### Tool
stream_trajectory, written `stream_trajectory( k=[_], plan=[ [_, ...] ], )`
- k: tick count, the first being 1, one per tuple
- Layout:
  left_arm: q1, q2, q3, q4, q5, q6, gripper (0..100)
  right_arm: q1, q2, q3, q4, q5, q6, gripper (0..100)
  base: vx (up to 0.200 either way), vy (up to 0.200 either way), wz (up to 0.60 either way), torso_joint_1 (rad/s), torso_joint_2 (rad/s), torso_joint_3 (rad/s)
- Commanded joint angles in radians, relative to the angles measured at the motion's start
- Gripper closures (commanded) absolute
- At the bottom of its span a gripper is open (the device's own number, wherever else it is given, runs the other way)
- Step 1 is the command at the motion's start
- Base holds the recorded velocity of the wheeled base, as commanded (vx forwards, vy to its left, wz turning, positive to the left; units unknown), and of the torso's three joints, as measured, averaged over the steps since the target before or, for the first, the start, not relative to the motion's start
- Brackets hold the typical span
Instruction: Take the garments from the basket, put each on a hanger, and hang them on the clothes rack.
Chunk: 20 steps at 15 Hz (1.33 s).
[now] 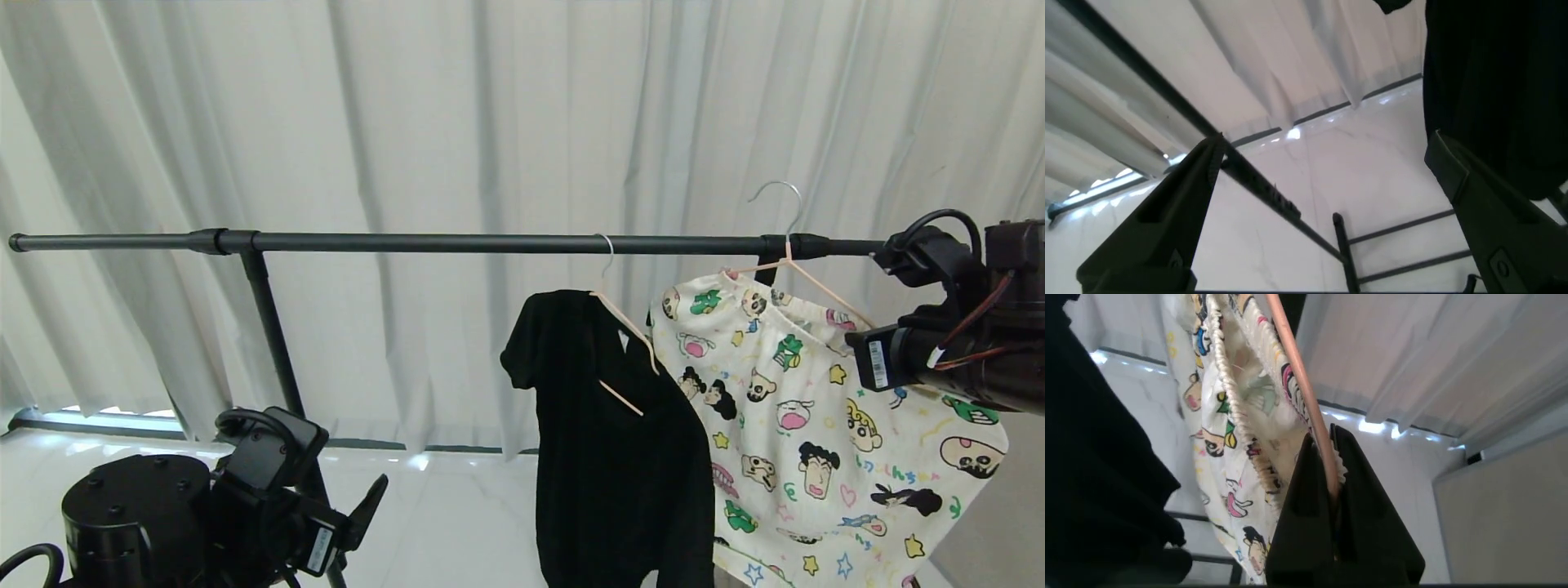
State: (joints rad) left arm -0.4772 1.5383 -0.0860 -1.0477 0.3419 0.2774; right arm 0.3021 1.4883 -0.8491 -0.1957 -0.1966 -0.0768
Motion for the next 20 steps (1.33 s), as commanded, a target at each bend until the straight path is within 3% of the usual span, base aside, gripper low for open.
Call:
stream_trajectory(
  k=[1, 8, 14, 19, 20],
  plan=[
    [-0.001, 0.002, 0.000, 0.000, 0.000, 0.000, 0, 0.002, 0.017, 0.001, -0.001, -0.001, 0.000, 100, 0.200, 0.000, 0.00, 0.007, 0.00, 0.007],
    [-0.001, 0.003, -0.006, 0.000, 0.000, 0.000, 0, 0.048, 0.021, 0.064, 0.004, -0.035, 0.002, 100, 0.029, 0.000, 0.00, -0.001, 0.00, 0.001],
    [0.000, 0.002, -0.011, 0.000, 0.000, 0.000, 0, 0.048, 0.076, 0.048, -0.002, -0.107, 0.002, 100, 0.000, 0.000, 0.00, 0.000, 0.00, 0.000],
    [-0.001, 0.002, -0.011, 0.000, 0.000, 0.002, 0, 0.048, 0.076, 0.048, -0.001, -0.109, 0.002, 100, 0.000, 0.000, 0.00, 0.000, 0.00, 0.000],
    [-0.001, 0.002, -0.011, 0.000, 0.000, 0.002, 0, 0.048, 0.073, 0.051, 0.001, -0.109, 0.002, 0, 0.000, 0.000, 0.00, 0.000, 0.00, 0.000]
  ],
)
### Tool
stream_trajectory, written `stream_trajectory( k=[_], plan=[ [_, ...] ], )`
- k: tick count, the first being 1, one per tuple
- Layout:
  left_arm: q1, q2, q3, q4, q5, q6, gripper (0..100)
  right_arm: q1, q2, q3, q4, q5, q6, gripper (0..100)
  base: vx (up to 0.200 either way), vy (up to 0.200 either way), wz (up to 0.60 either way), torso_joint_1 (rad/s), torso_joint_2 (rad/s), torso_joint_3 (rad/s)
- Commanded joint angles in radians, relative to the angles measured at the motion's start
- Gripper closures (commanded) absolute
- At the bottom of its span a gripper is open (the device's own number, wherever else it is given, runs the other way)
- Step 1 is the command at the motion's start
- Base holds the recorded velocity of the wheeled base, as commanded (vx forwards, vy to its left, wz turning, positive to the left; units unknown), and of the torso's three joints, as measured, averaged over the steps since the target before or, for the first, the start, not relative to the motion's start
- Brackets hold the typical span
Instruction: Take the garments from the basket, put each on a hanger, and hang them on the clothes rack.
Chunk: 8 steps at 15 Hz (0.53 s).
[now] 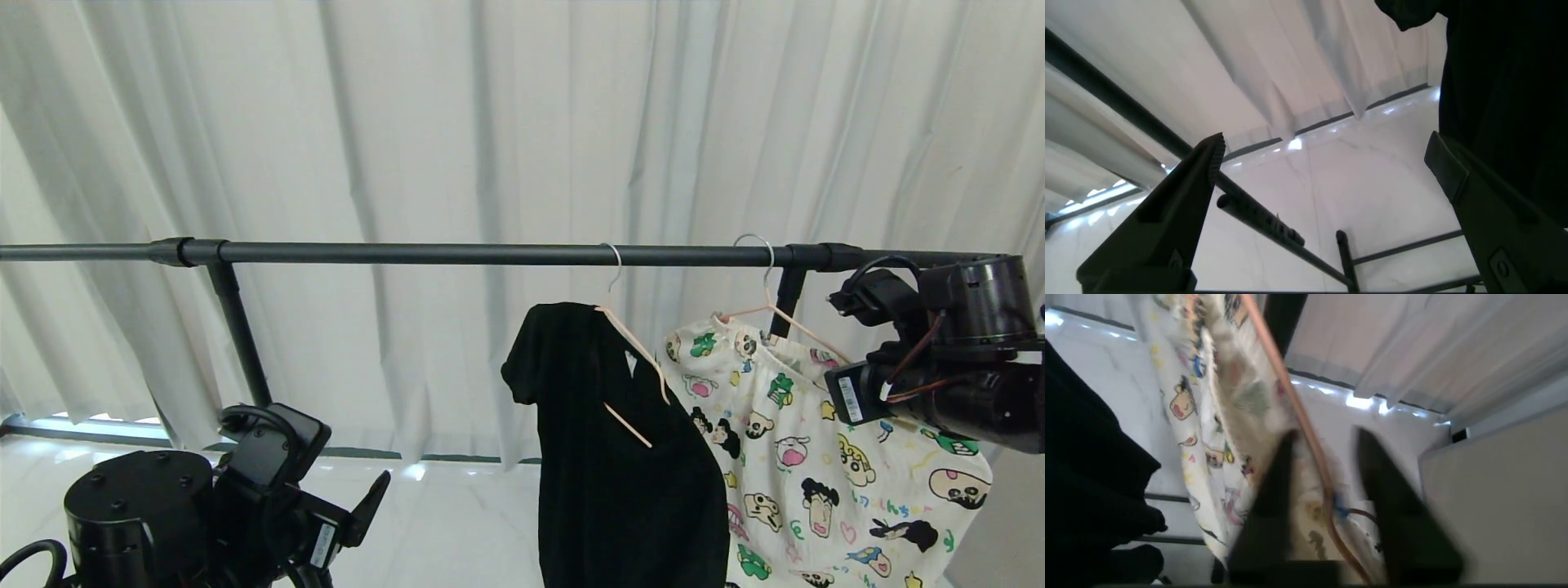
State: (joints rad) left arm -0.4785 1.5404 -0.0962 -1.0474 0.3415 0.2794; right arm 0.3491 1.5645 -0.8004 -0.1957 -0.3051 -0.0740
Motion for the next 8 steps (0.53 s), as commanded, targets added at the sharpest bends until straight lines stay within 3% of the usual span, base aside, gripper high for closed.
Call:
stream_trajectory(
  k=[1, 5, 8],
  plan=[
    [0.000, 0.000, 0.001, 0.000, 0.001, 0.000, 0, 0.002, -0.007, 0.003, -0.001, 0.000, 0.002, 0, 0.000, 0.000, 0.00, 0.000, 0.00, 0.000],
    [0.005, -0.002, 0.006, 0.000, 0.002, 0.001, 0, 0.060, -0.159, 0.000, 0.013, 0.008, 0.089, 0, 0.000, 0.000, 0.00, 0.000, 0.00, 0.000],
    [0.044, -0.010, -0.002, -0.017, 0.002, 0.007, 0, 0.031, -0.330, -0.023, 0.170, 0.011, 0.088, 0, 0.000, 0.000, 0.00, 0.000, 0.00, 0.000]
  ],
)
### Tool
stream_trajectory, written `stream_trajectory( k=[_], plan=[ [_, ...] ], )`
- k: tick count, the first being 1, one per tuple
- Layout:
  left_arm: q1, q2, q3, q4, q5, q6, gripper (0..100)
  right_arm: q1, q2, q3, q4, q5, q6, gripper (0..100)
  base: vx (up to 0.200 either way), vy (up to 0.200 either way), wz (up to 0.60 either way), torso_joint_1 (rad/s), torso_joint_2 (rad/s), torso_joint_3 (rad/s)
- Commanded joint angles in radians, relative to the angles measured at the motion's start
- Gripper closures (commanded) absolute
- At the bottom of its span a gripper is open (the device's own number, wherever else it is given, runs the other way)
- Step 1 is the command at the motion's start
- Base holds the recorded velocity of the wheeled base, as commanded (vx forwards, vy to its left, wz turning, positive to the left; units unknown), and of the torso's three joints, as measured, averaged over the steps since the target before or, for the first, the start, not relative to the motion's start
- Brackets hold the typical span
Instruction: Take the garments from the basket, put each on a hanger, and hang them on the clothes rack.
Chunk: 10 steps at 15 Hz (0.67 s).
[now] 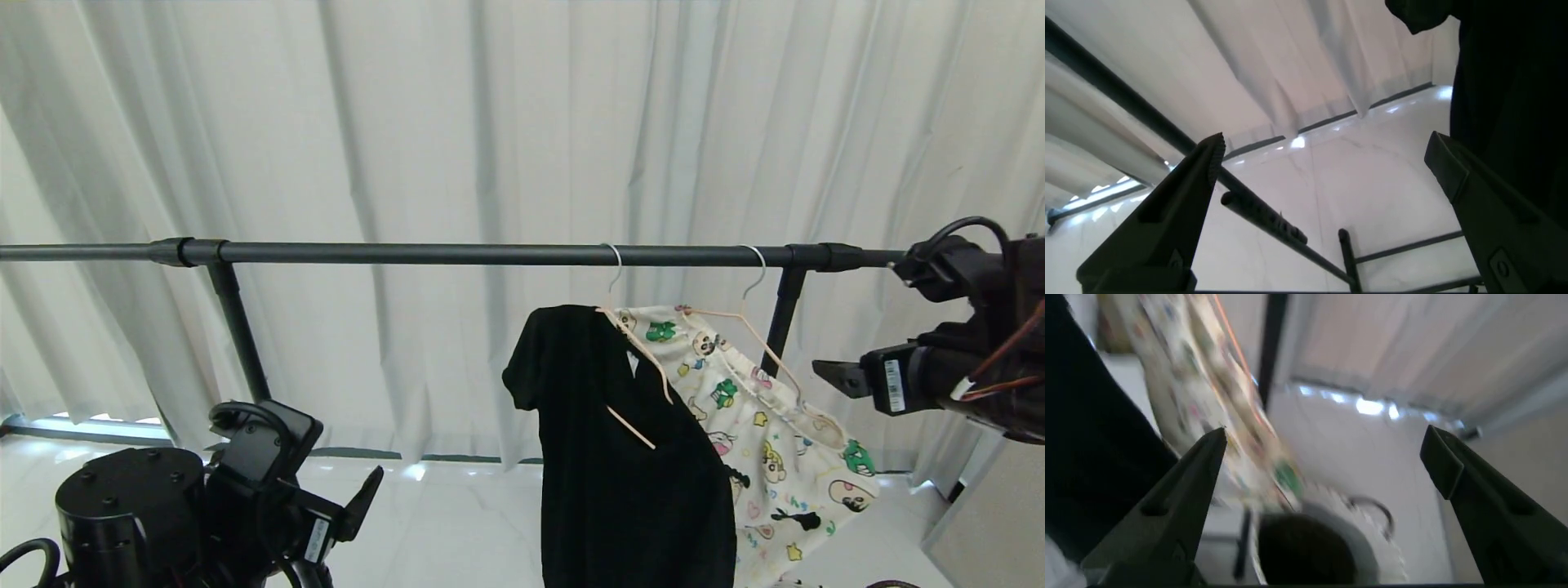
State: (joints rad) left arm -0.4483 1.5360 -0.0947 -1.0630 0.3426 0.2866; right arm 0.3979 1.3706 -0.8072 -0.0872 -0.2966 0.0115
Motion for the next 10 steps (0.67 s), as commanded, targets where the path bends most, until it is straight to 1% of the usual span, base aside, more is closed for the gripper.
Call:
stream_trajectory(
  k=[1, 2, 3, 4, 5, 6, 10],
  plan=[
    [0.037, -0.004, -0.008, -0.012, 0.001, 0.005, 0, -0.040, -0.179, -0.043, 0.150, 0.002, -0.008, 0, 0.000, 0.000, 0.00, 0.000, 0.00, 0.000],
    [0.060, -0.004, -0.010, -0.014, 0.001, 0.003, 0, -0.062, -0.211, -0.067, 0.242, 0.001, -0.036, 0, -0.200, 0.000, 0.00, 0.002, 0.00, -0.002],
    [0.085, -0.005, -0.007, -0.014, 0.001, 0.002, 0, -0.096, -0.237, -0.078, 0.322, 0.001, -0.093, 0, -0.200, 0.000, 0.00, 0.007, 0.01, 0.002],
    [0.102, -0.008, -0.003, -0.014, 0.001, -0.001, 0, -0.122, -0.254, -0.069, 0.337, 0.002, -0.142, 0, -0.200, 0.000, 0.00, 0.012, 0.00, 0.002],
    [0.123, -0.014, -0.003, -0.015, 0.001, -0.003, 0, -0.146, -0.268, -0.041, 0.327, 0.001, -0.191, 0, -0.200, 0.000, 0.00, 0.002, 0.01, 0.002],
    [0.145, -0.020, -0.005, -0.018, 0.001, -0.003, 0, -0.154, -0.275, -0.023, 0.308, 0.001, -0.209, 0, -0.200, 0.000, 0.00, -0.012, 0.00, 0.012],
    [0.212, -0.039, 0.012, -0.043, 0.000, -0.004, 0, -0.165, -0.286, 0.063, 0.221, -0.012, -0.219, 0, -0.200, 0.000, 0.00, -0.002, 0.00, 0.006]
  ],
)
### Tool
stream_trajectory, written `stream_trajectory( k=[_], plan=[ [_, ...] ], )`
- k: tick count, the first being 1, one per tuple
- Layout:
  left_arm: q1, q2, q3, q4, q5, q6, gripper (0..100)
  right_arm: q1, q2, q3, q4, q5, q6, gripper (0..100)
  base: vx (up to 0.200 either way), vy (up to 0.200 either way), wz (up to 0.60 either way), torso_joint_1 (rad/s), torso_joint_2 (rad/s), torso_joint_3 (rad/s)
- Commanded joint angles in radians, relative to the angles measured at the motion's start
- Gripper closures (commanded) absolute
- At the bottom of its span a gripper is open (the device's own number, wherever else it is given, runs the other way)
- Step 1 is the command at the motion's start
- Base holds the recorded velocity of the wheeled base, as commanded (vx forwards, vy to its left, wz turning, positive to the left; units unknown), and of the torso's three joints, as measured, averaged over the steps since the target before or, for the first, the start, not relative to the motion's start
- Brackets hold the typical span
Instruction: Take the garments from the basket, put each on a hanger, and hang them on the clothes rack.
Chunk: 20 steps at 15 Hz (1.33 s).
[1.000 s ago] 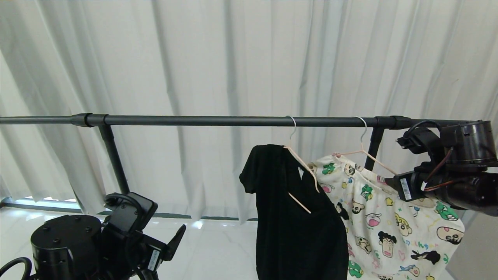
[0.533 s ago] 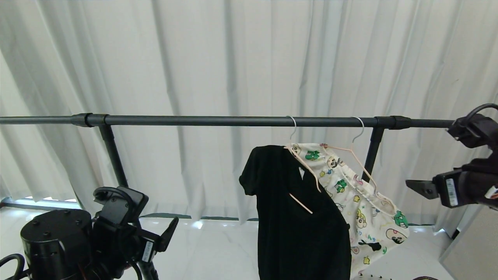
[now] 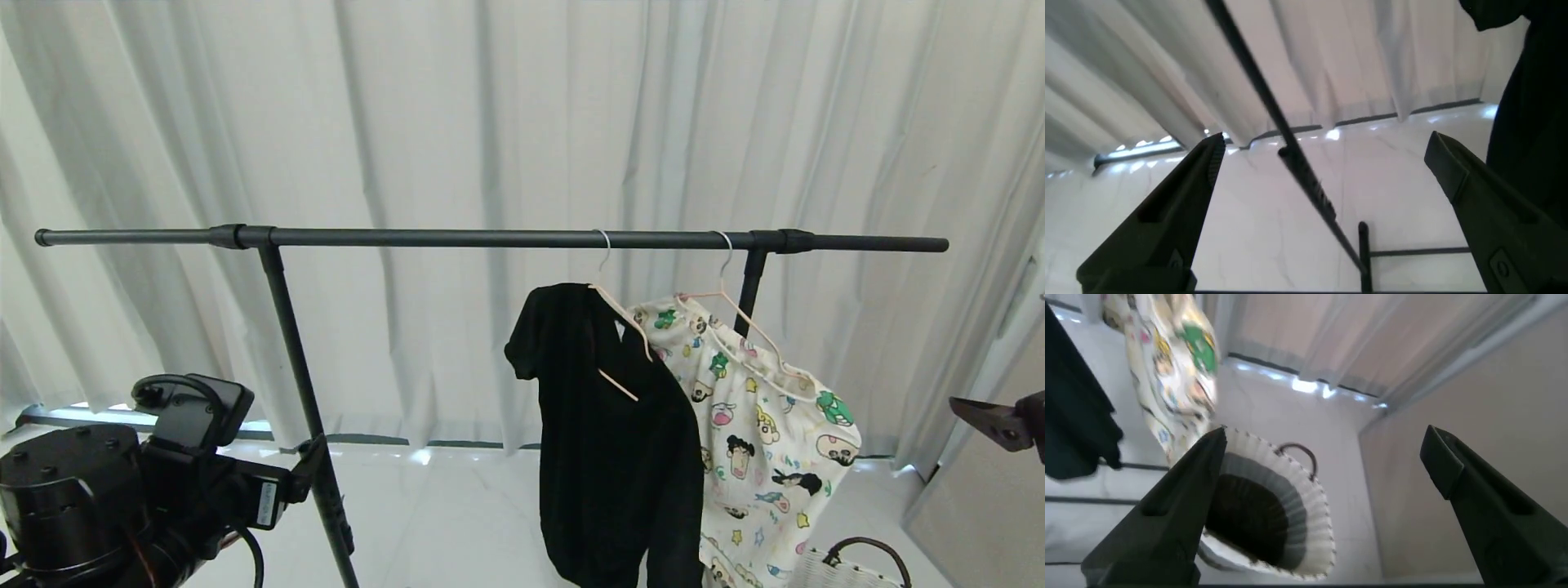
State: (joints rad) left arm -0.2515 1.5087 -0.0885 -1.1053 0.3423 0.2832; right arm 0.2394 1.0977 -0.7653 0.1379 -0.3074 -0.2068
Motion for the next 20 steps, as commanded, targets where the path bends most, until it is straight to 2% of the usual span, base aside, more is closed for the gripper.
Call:
stream_trajectory(
  k=[1, 4, 11, 15, 20],
  plan=[
    [0.021, -0.015, 0.013, -0.001, 0.000, -0.002, 0, -0.025, -0.021, 0.034, -0.020, -0.002, -0.014, 0, -0.200, 0.000, 0.00, 0.002, 0.00, 0.002],
    [0.023, -0.019, 0.032, -0.002, 0.000, -0.002, 0, -0.095, -0.047, 0.073, -0.067, 0.002, -0.072, 0, -0.200, 0.000, 0.00, 0.002, 0.00, -0.002],
    [0.023, -0.064, 0.082, -0.002, 0.000, -0.002, 0, -0.106, -0.053, 0.138, -0.150, 0.001, -0.100, 0, -0.200, 0.000, 0.00, 0.002, 0.00, 0.001],
    [0.023, -0.074, 0.087, -0.002, 0.000, -0.002, 0, -0.106, -0.055, 0.172, -0.201, 0.001, -0.117, 0, 0.000, 0.000, 0.00, 0.000, 0.00, 0.000],
    [0.023, -0.096, 0.087, -0.002, 0.001, -0.001, 0, -0.106, -0.113, 0.221, -0.202, -0.001, -0.154, 0, 0.000, 0.000, 0.00, -0.041, 0.09, 0.048]
  ],
)
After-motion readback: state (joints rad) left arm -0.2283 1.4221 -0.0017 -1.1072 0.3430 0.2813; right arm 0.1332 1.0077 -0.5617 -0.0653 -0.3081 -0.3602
